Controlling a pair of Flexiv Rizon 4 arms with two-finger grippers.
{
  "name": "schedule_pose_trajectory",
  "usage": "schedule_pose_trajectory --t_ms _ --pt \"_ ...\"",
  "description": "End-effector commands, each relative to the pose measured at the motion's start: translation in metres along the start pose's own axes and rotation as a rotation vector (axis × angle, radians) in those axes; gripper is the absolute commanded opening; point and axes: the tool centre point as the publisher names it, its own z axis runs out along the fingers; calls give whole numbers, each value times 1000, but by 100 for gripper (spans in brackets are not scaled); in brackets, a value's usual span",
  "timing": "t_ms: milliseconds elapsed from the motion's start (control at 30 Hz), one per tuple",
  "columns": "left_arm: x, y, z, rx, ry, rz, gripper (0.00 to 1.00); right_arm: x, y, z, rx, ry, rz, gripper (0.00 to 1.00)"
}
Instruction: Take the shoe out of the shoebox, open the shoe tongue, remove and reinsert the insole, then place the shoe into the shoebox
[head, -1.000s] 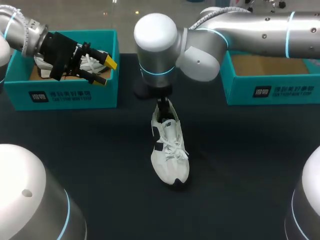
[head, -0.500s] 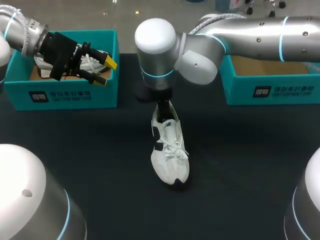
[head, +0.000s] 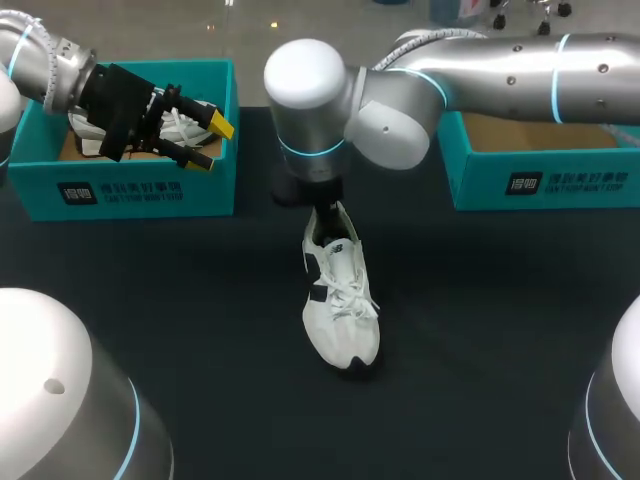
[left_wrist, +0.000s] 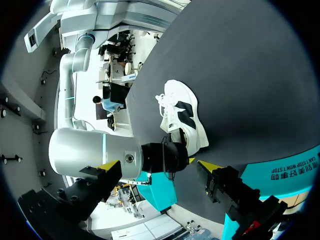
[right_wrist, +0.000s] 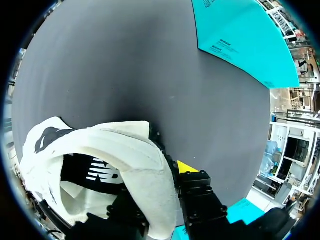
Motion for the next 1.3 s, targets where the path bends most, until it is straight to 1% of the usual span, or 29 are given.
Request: schedule_pose_trajectory --t_ms 33,133,233,300,467,667,833,900,1033,1133,1300 --pt "-1 -1 0 0 4 0 100 0 -2 -11 13 -22 15 0" --pt "-1 -1 0 0 4 0 100 -5 -8 -27 24 -31 32 0" --pt "-1 -1 0 0 4 0 100 -10 -14 -49 30 -33 37 0" --pt "-1 -1 0 0 4 0 100 -14 -17 -64 48 -16 40 0" --pt "-1 -1 0 0 4 0 100 -25 -24 -105 44 2 55 0" --pt "-1 -1 0 0 4 0 100 -39 -34 -155 47 -2 53 0" --pt "-1 -1 0 0 4 0 100 -52 -47 -200 23 -28 40 0" --pt "-1 -1 0 0 4 0 100 -56 -52 -216 19 -30 35 0" --pt "-1 -1 0 0 4 0 100 -65 -62 -245 -13 -34 34 0" --pt "-1 -1 0 0 4 0 100 -72 -68 -262 -23 -42 28 0" --pt "-1 -1 0 0 4 0 100 -84 -74 -280 -27 -52 14 0"
